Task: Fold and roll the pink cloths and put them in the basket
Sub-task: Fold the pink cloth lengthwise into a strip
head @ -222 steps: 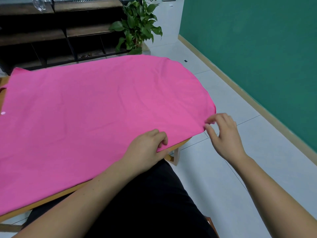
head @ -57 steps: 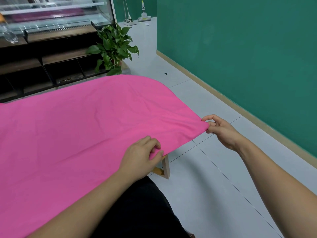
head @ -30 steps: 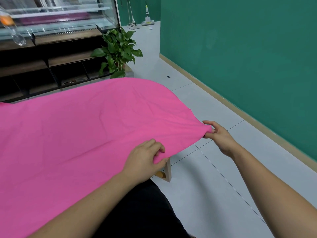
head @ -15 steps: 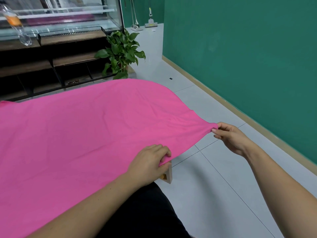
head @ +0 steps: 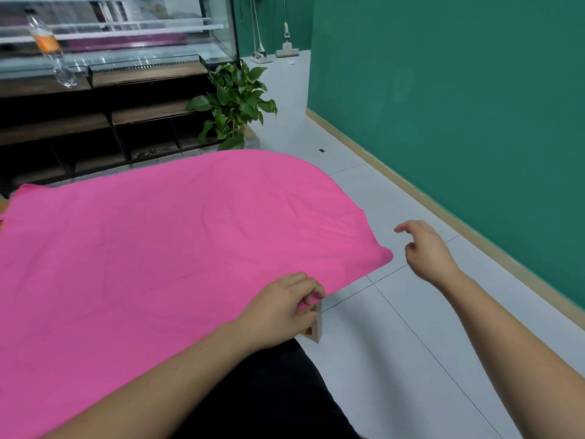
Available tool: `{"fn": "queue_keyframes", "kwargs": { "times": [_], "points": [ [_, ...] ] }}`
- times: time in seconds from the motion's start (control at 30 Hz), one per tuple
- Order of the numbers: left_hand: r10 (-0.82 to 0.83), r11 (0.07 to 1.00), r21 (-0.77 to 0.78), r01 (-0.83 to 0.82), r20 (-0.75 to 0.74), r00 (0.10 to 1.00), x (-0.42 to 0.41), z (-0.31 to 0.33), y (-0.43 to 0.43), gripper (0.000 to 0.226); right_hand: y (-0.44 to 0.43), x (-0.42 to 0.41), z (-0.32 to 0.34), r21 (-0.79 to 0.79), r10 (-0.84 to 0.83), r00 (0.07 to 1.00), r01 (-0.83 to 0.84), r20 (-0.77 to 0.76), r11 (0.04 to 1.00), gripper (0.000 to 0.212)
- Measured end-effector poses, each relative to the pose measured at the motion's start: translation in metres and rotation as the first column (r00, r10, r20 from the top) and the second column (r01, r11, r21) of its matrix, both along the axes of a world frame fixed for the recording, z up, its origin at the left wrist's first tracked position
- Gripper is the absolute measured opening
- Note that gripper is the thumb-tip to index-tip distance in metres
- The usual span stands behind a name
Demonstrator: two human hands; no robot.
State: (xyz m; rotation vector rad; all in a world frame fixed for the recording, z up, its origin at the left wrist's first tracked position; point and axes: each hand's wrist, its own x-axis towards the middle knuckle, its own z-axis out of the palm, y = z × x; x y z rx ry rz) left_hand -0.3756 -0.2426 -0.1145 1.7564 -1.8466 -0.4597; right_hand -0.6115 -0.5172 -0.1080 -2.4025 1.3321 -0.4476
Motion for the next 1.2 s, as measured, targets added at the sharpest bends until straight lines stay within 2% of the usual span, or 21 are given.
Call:
{"fn": "queue_keyframes", "kwargs": {
  "times": [0.1, 0.2, 0.3, 0.4, 0.5, 0.67, 0.77, 0.83, 0.97, 1.13, 1.2],
  "points": [
    [0.018, 1.0, 0.021, -0.018, -0.033, 0.999, 0.015, 0.008, 0.024, 0.03, 0.032, 0.031, 0.015, -0.176, 0.17, 0.984, -0.158, 0.057, 0.972, 0.043],
    [0.107, 0.994, 0.008, -0.107, -0.008, 0.994, 0.042, 0.011, 0.056, 0.033, 0.072, 0.068, 0.028, -0.185, 0.438, 0.898, -0.425, 0.034, 0.886, 0.031],
    [0.223, 0.975, -0.03, -0.221, 0.07, 0.972, 0.075, 0.01, 0.095, 0.039, 0.118, 0.107, 0.032, -0.101, 0.648, 0.76, -0.649, -0.05, 0.754, 0.048],
    [0.347, 0.938, -0.018, -0.347, 0.125, 0.93, 0.106, 0.008, 0.139, 0.054, 0.161, 0.142, 0.028, -0.076, 0.763, 0.637, -0.771, -0.11, 0.633, 0.062],
    [0.436, 0.894, 0.033, -0.448, 0.171, 0.883, 0.131, 0.003, 0.188, 0.071, 0.19, 0.17, 0.02, -0.059, 0.81, 0.561, -0.827, -0.171, 0.56, 0.073],
    [0.516, 0.834, 0.073, -0.547, 0.25, 0.819, 0.144, -0.006, 0.257, 0.087, 0.219, 0.195, 0.005, -0.02, 0.829, 0.501, -0.858, -0.249, 0.513, 0.08],
    [0.543, 0.796, 0.11, -0.595, 0.305, 0.783, 0.142, -0.013, 0.287, 0.087, 0.232, 0.194, -0.005, 0.022, 0.829, 0.483, -0.861, -0.28, 0.509, 0.079],
    [0.545, 0.781, 0.114, -0.614, 0.356, 0.759, 0.14, -0.017, 0.301, 0.086, 0.238, 0.189, -0.01, -0.005, 0.815, 0.476, -0.864, -0.331, 0.503, 0.079],
    [0.519, 0.779, 0.12, -0.615, 0.425, 0.741, 0.129, -0.017, 0.314, 0.094, 0.243, 0.179, -0.007, -0.004, 0.811, 0.46, -0.87, -0.362, 0.493, 0.082],
    [0.496, 0.783, 0.138, -0.607, 0.45, 0.742, 0.123, -0.013, 0.317, 0.094, 0.237, 0.171, 0.001, 0.057, 0.834, 0.384, -0.896, -0.397, 0.44, 0.103],
    [0.468, 0.793, 0.144, -0.592, 0.479, 0.743, 0.122, -0.012, 0.316, 0.092, 0.237, 0.172, 0.0, 0.047, 0.828, 0.368, -0.904, -0.423, 0.426, 0.105]
  ]
}}
